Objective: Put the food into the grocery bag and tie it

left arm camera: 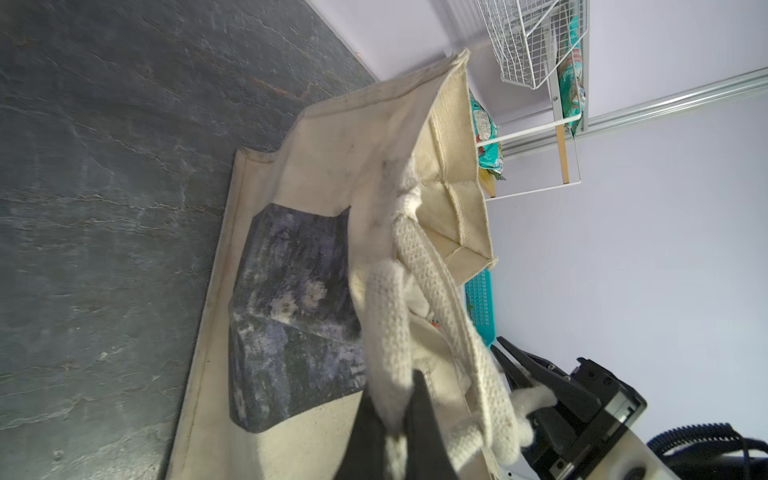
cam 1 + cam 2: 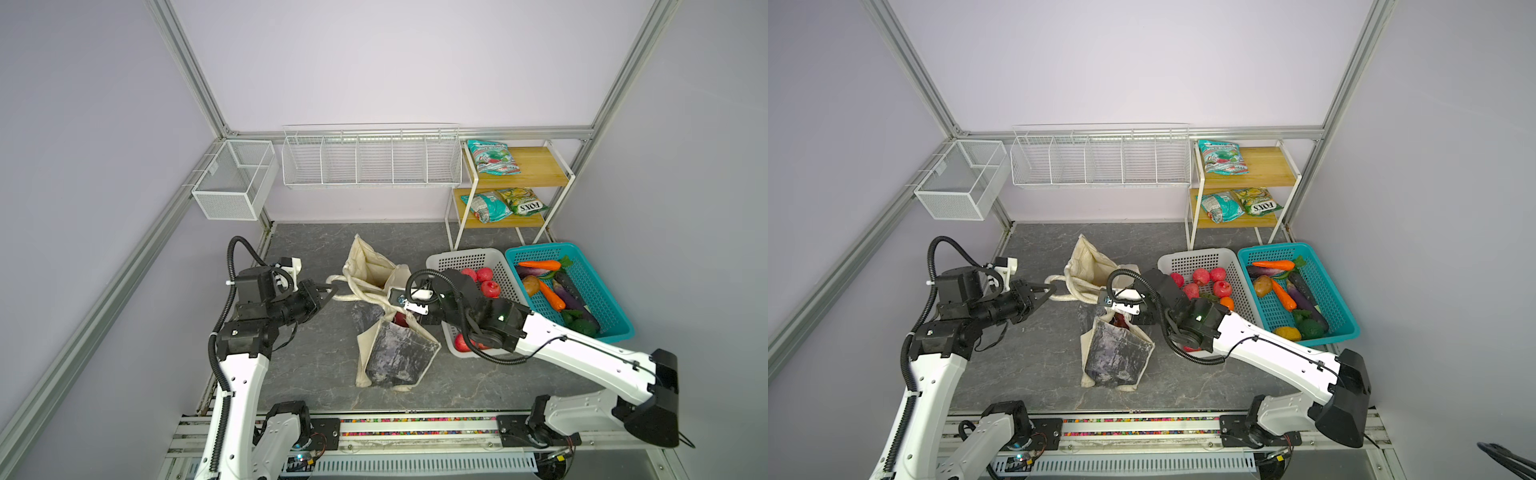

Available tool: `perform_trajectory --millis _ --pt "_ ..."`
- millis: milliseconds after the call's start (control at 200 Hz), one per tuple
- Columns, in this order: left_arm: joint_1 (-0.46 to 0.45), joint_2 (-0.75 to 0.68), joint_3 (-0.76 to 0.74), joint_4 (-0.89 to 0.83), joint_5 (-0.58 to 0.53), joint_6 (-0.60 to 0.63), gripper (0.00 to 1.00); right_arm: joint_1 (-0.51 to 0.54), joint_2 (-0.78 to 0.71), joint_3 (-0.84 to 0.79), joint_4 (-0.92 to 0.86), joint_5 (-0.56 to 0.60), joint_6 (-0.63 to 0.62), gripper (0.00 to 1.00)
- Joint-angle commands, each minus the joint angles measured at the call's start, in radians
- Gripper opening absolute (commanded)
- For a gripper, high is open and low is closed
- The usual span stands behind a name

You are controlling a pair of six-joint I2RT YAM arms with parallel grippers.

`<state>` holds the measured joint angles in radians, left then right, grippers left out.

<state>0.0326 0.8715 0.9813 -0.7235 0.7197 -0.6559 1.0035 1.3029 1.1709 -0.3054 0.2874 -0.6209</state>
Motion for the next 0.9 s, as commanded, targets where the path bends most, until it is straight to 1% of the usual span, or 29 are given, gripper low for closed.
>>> perform_trajectory --millis 0,125,250,340,470,480,505,585,670,775,795,895 --pt "0.029 0.010 0.038 -0.051 -0.228 0.036 0.00 -0.074 -0.080 -0.049 0.007 0.012 0.200 0.07" --pt "0.034 0.023 0.050 -0.050 -0.304 0.030 0.00 -0.144 -0.116 -0.104 0.030 -0.011 0.335 0.07" --pt "0.060 0.036 0.058 -0.040 -0.342 0.022 0.00 -0.213 -0.145 -0.161 0.041 -0.015 0.463 0.07" --pt "0.117 0.040 0.060 -0.027 -0.338 0.013 0.00 -0.257 -0.163 -0.195 0.037 0.000 0.537 0.07" --pt "0.224 0.053 0.069 -0.018 -0.331 0.014 0.00 -0.319 -0.184 -0.235 0.015 0.041 0.642 0.07" --pt "0.254 0.056 0.069 -0.016 -0.331 0.014 0.00 -0.323 -0.184 -0.237 0.012 0.045 0.648 0.07" --pt "0.285 0.059 0.071 -0.013 -0.326 0.015 0.00 -0.332 -0.185 -0.243 0.003 0.058 0.665 0.07" --pt "0.362 0.080 0.069 0.011 -0.305 0.009 0.00 -0.357 -0.187 -0.260 -0.019 0.092 0.708 0.07" --pt "0.421 0.109 0.063 0.045 -0.302 0.002 0.00 -0.379 -0.191 -0.280 -0.039 0.122 0.741 0.07" --pt "0.466 0.162 0.060 0.090 -0.276 -0.014 0.00 -0.401 -0.195 -0.286 -0.069 0.163 0.761 0.07" --pt "0.472 0.169 0.062 0.096 -0.273 -0.017 0.00 -0.405 -0.197 -0.312 -0.074 0.169 0.764 0.07" --pt "0.506 0.204 0.079 0.116 -0.261 -0.020 0.00 -0.433 -0.203 -0.330 -0.103 0.189 0.772 0.07"
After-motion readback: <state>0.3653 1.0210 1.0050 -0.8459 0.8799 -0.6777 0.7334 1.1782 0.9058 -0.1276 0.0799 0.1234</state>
